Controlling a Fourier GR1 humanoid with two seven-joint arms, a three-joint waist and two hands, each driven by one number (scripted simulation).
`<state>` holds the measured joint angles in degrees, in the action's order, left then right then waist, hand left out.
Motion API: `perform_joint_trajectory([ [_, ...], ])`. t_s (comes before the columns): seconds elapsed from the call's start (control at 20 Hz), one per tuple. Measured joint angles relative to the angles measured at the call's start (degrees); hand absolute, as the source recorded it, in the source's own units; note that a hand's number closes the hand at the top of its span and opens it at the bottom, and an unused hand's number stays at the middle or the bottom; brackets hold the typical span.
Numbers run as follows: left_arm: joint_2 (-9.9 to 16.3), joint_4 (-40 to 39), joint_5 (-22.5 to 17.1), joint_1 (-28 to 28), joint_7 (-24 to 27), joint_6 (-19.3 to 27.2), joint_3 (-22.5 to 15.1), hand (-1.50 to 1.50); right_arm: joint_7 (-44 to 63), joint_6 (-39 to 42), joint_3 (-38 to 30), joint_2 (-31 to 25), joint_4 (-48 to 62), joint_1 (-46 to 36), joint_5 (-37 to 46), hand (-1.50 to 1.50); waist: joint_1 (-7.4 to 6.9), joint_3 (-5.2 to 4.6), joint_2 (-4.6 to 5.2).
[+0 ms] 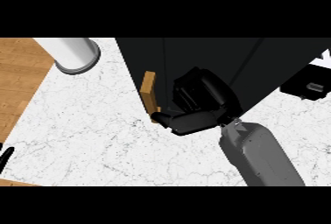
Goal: Pick up the bottled water, place it into the cabinet and close the cabinet
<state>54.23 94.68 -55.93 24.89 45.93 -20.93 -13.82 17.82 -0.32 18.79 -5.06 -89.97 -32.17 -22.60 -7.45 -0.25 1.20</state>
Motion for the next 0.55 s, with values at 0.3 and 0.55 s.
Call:
perform_joint_trajectory([
  [0.3, -0.17, 0.46, -0.23, 1.02, -0.66, -0.84, 1.07, -1.50, -1.79, 2.01, -1.39, 1.35, 10.24, -6.16, 0.63, 1.50, 2.03, 0.64, -1.56],
  [0.55, -0.41, 1.29, -0.17, 1.05, -1.20, -1.15, 2.02, -1.50, -4.40, 3.97, -0.83, 2.45, 14.26, -8.17, 1.39, 1.50, 2.65, 0.62, -2.37],
])
